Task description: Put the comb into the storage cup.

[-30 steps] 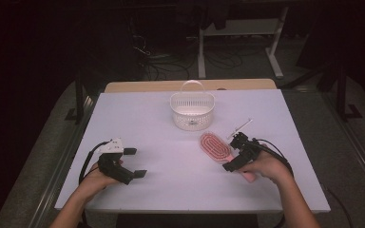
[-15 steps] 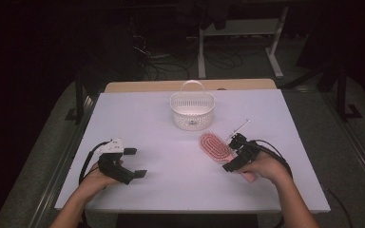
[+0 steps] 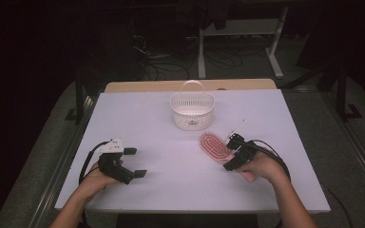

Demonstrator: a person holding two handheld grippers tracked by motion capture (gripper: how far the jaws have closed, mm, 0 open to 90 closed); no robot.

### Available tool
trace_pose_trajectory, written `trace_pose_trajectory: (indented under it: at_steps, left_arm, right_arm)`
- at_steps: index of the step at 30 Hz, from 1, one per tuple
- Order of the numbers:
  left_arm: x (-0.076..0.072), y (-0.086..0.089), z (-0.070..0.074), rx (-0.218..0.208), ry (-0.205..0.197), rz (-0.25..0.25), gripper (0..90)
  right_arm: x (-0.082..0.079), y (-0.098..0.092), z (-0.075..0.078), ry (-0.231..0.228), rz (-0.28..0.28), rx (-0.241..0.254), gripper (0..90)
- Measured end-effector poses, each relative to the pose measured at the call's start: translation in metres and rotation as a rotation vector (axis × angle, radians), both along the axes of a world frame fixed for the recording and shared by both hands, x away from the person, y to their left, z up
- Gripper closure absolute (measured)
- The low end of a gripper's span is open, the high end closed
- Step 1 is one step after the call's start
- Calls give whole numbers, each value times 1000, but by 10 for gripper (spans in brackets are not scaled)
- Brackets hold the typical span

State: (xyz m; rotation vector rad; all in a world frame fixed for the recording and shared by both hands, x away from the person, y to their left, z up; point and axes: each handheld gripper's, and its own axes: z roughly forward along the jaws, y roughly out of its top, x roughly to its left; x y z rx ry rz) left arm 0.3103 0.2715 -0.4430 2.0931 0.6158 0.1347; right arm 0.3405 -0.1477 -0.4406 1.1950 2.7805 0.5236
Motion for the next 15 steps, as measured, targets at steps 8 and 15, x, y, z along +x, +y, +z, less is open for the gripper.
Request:
trace_pose_trajectory:
  at_steps: [8,15]
  left_arm:
    - [-1,0,0,3,-2,3,0]
    - [-1,0,0,3,-3,3,0]
  right_arm:
    - [2,0,0,-8,-4,-6,432]
    - [3,2,0,-18,-3,-19,480]
